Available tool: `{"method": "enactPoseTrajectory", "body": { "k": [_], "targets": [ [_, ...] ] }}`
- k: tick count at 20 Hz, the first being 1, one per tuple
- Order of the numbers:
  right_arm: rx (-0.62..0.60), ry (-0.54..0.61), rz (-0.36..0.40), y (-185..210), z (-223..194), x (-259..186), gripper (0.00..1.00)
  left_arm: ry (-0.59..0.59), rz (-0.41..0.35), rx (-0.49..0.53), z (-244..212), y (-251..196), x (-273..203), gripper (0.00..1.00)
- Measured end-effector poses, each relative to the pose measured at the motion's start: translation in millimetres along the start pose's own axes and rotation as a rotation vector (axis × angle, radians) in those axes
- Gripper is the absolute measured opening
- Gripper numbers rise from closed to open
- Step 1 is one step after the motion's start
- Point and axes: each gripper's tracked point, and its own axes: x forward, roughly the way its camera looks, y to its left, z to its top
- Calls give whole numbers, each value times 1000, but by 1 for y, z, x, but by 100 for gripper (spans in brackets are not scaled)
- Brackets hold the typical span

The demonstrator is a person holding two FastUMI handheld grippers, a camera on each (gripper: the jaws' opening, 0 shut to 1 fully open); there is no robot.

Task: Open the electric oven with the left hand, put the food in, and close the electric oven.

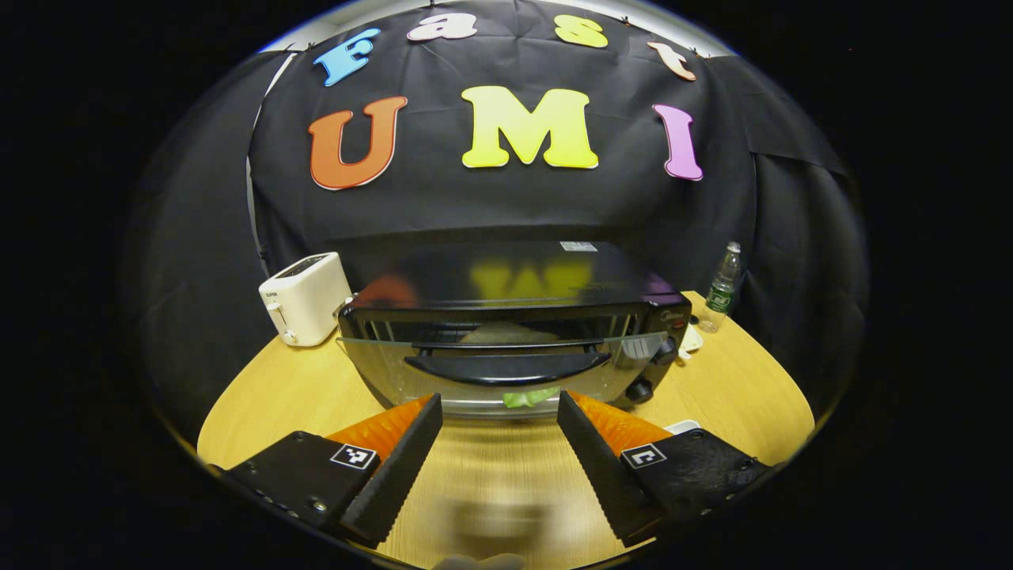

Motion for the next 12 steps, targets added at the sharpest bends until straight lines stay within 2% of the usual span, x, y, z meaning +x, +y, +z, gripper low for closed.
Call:
{"method": "enactPoseTrajectory", "body": {
  "k": [1, 2, 8, 9, 10, 12],
  "targets": [
    [-4, -3, -3, 0, 1, 1, 95, -16, -2, 8, 5, -1, 3, 96],
    [-5, -5, -4, 0, 2, 3, 100, -32, -2, 17, 12, -1, 5, 96],
    [5, 9, -1, 4, 0, 10, 100, -71, -9, 47, 28, -3, 21, 96],
    [5, 11, 2, 5, 0, 11, 95, -67, -9, 46, 27, -2, 21, 96],
    [1, 11, 3, 5, 0, 12, 100, -68, -4, 45, 28, 0, 19, 96],
    [-10, 9, 4, 8, 2, 13, 100, -74, 3, 40, 33, 1, 12, 96]
  ]
}}
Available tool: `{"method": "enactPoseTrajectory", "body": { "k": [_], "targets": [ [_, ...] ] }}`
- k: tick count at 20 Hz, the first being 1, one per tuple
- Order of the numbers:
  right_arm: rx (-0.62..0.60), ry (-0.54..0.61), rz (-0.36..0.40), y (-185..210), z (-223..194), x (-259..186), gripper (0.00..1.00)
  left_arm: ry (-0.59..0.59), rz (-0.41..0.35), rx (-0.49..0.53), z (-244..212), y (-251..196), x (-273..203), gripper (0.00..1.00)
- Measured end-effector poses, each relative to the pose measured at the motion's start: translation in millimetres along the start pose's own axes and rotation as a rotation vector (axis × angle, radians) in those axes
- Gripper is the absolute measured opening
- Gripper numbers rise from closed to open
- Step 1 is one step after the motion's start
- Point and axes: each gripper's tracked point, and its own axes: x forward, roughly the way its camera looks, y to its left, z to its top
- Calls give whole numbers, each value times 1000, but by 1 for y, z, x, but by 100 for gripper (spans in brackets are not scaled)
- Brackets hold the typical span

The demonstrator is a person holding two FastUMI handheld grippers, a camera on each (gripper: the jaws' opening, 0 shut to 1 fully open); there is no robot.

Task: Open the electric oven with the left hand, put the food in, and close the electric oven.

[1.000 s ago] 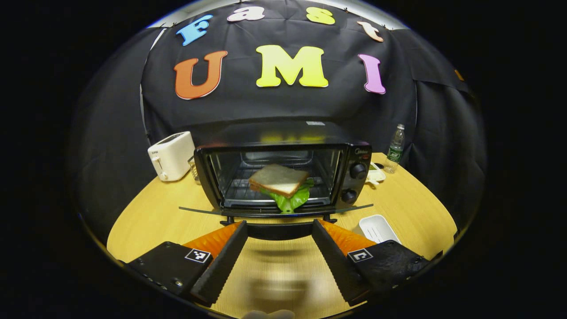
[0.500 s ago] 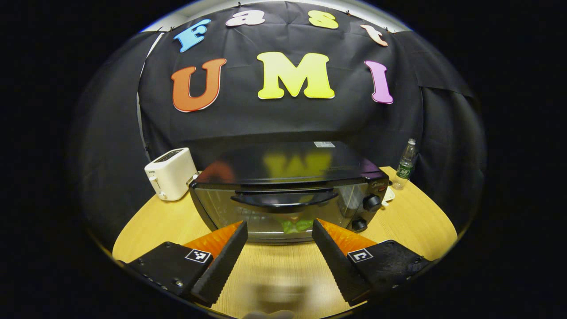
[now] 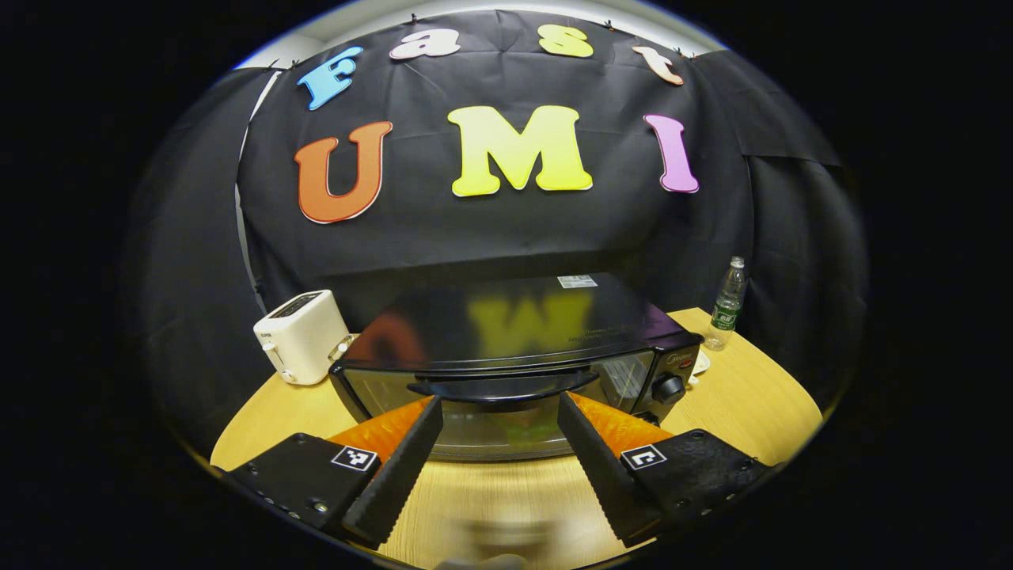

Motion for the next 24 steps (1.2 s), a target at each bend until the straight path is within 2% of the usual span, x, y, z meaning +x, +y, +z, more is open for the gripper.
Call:
{"method": "enactPoseTrajectory", "body": {
  "k": [1, 2, 7, 8, 9, 11, 12, 13, 14, 15, 16, 17, 18, 19, 20, 21, 22, 24],
  "targets": [
    [-8, -2, 4, 1, 3, -1, 100, -8, 0, -10, 6, 1, -8, 96],
    [-15, -10, 7, 3, 6, -1, 95, -24, 2, -19, 15, 3, -16, 96],
    [-23, -41, 36, 18, 25, -4, 95, -136, 35, -33, 79, 22, -73, 96],
    [-29, -49, 46, 23, 29, -5, 100, -158, 42, -30, 92, 25, -86, 96],
    [-34, -55, 55, 28, 33, -7, 95, -182, 51, -25, 106, 30, -98, 95],
    [-44, -65, 68, 36, 38, -13, 95, -219, 48, -38, 129, 35, -120, 96],
    [-49, -66, 77, 42, 40, -14, 100, -233, 48, -47, 140, 37, -130, 96],
    [-52, -70, 85, 47, 42, -17, 100, -255, 52, -53, 149, 39, -141, 96],
    [-53, -75, 92, 52, 44, -20, 96, -280, 53, -51, 155, 38, -145, 96],
    [-53, -78, 98, 56, 46, -23, 100, -296, 58, -48, 162, 39, -153, 96],
    [-54, -80, 107, 61, 47, -26, 100, -308, 62, -39, 169, 41, -160, 96],
    [-55, -84, 112, 65, 49, -30, 96, -314, 61, -38, 172, 40, -168, 96],
    [-59, -87, 116, 69, 49, -33, 100, -318, 57, -47, 175, 40, -176, 95],
    [-62, -95, 119, 72, 51, -37, 95, -325, 53, -58, 181, 40, -181, 95],
    [-63, -99, 118, 74, 52, -40, 100, -336, 60, -65, 187, 42, -188, 95],
    [-64, -102, 118, 76, 53, -42, 100, -342, 66, -68, 189, 46, -192, 95],
    [-63, -105, 117, 78, 53, -44, 95, -350, 73, -65, 192, 49, -196, 95],
    [-63, -106, 112, 79, 53, -47, 95, -352, 74, -64, 196, 50, -199, 95]
  ]
}}
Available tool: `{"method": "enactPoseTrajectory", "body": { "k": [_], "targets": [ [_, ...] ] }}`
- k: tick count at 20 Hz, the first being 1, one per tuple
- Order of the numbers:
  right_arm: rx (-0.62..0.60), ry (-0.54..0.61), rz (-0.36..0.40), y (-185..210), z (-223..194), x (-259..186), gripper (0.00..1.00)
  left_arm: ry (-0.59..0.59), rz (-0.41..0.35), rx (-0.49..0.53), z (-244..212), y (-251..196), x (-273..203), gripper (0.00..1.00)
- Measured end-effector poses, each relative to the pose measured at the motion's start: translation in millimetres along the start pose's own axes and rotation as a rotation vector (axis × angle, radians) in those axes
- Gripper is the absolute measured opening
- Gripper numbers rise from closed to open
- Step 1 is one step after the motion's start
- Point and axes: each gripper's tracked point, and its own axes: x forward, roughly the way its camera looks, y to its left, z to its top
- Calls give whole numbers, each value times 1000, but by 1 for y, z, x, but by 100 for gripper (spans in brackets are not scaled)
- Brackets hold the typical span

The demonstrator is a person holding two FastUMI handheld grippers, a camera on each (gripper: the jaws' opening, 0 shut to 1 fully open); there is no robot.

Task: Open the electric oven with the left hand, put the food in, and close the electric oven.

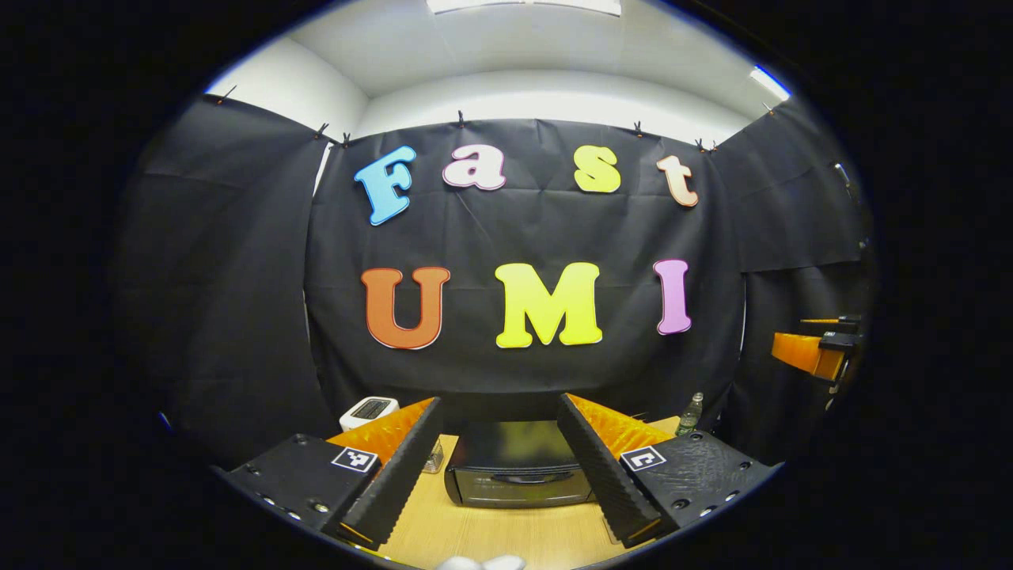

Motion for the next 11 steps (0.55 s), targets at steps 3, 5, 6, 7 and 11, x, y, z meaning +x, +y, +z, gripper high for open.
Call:
{"method": "enactPoseTrajectory", "body": {
  "k": [3, 5, 6, 7, 11],
  "targets": [
    [6, 3, -5, 1, 0, -4, 95, -18, -7, 9, 8, 0, -3, 95],
    [7, 2, -13, 0, -1, -6, 95, -17, -15, 14, 10, -2, -3, 95],
    [7, 0, -15, 0, 0, -7, 95, -16, -17, 20, 9, -3, -5, 95],
    [5, 0, -20, -1, 0, -8, 95, -23, -19, 26, 10, -2, -4, 95],
    [5, -2, -26, -1, 2, -8, 95, -11, -19, 23, 9, -2, -5, 95]
  ]
}}
